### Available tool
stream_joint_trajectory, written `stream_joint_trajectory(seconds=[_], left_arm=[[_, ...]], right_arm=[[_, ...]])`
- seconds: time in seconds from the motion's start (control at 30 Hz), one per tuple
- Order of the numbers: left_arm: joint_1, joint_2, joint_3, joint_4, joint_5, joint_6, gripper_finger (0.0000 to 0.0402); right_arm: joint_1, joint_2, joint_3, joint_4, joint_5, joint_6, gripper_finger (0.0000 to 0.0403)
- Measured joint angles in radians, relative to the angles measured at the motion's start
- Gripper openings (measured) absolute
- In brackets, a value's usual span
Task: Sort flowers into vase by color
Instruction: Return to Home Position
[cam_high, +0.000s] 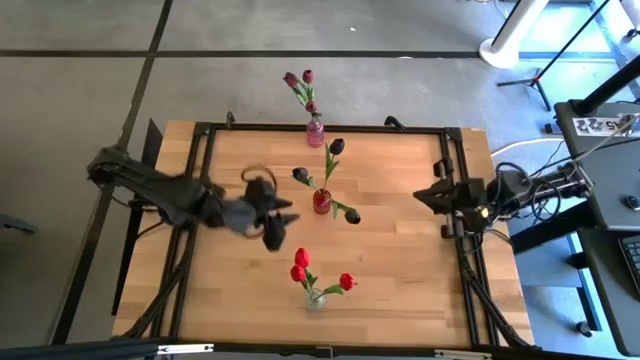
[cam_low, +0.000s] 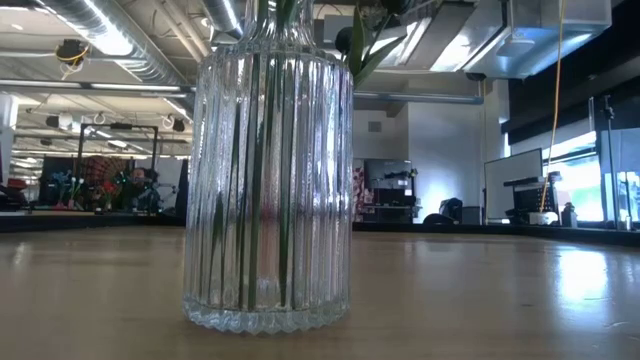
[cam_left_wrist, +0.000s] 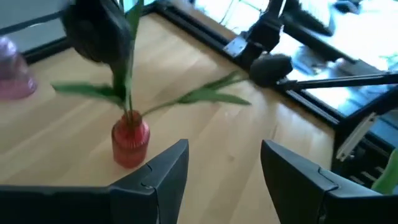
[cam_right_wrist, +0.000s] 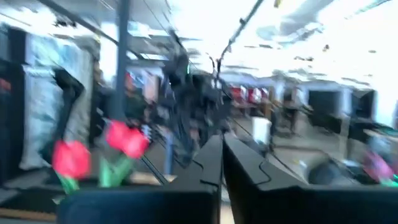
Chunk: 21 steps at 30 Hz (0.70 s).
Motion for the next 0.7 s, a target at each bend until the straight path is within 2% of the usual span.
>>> stream_joint_trajectory(seconds=[0.13, 0.27, 0.37, 0.5, 0.7], left_arm=[[0.164, -0.175, -0.167, 0.205, 0.135, 0.199, 0.0196], [0.294, -0.387, -0.387, 0.409, 0.240, 0.360, 0.0196], [0.379, -0.546, -0.560, 0.557, 0.234, 0.436, 0.0195], [0.446, -0.754, -0.759, 0.714, 0.279, 0.475, 0.0195], [0.467, -1.049, -0.981, 0.769, 0.294, 0.523, 0.0195]], right_arm=[[-0.068, -0.119, -0.064, -0.120, 0.037, -0.004, 0.0004], [-0.097, -0.209, -0.065, -0.282, 0.114, -0.004, 0.0011], [-0.095, -0.230, -0.066, -0.374, 0.156, -0.027, 0.0023], [-0.095, -0.234, -0.066, -0.460, 0.234, -0.115, 0.0031], [-0.095, -0.314, -0.150, -0.409, 0.149, -0.083, 0.0032]])
